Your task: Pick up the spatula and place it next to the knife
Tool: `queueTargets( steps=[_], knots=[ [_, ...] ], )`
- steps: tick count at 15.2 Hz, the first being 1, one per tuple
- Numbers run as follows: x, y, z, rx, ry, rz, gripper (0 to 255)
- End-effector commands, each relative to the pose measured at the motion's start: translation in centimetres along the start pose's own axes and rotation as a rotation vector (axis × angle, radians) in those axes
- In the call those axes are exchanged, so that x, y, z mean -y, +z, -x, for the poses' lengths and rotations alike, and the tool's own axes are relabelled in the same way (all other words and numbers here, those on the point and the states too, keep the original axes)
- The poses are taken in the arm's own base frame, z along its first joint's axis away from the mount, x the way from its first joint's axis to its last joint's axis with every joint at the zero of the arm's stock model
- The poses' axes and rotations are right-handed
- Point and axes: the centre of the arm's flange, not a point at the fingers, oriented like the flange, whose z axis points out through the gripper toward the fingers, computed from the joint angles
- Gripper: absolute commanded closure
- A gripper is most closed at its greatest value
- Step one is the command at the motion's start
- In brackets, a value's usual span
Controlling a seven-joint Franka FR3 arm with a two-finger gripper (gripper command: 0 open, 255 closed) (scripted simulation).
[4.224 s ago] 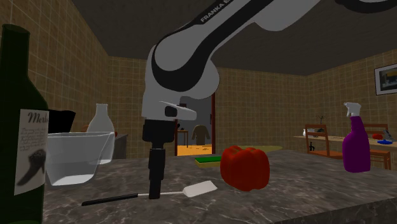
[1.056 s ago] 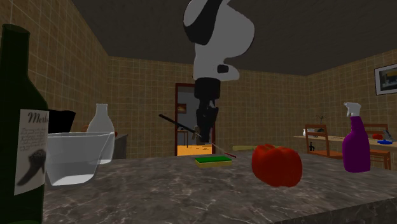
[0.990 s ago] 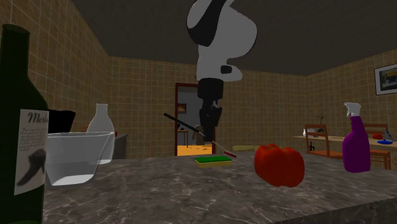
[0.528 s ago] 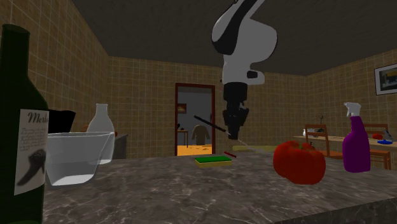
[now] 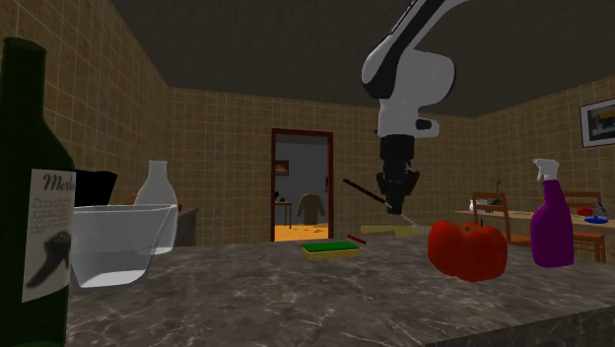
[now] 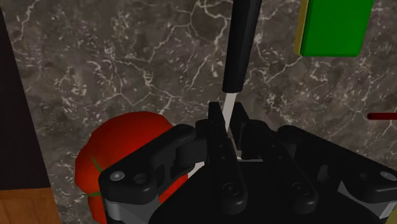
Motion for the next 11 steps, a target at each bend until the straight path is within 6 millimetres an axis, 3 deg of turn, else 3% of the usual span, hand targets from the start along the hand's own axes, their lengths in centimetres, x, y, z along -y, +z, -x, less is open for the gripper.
queueTargets(
  steps=[1, 8, 11],
  knots=[
    [0.5, -0.2, -2.6, 0.0, -0.002, 0.0, 255],
    [3.1, -0.9, -11.8, 0.0, -0.002, 0.0, 255],
    [3.1, 0.7, -11.9, 0.0, -0.002, 0.0, 255]
  ],
)
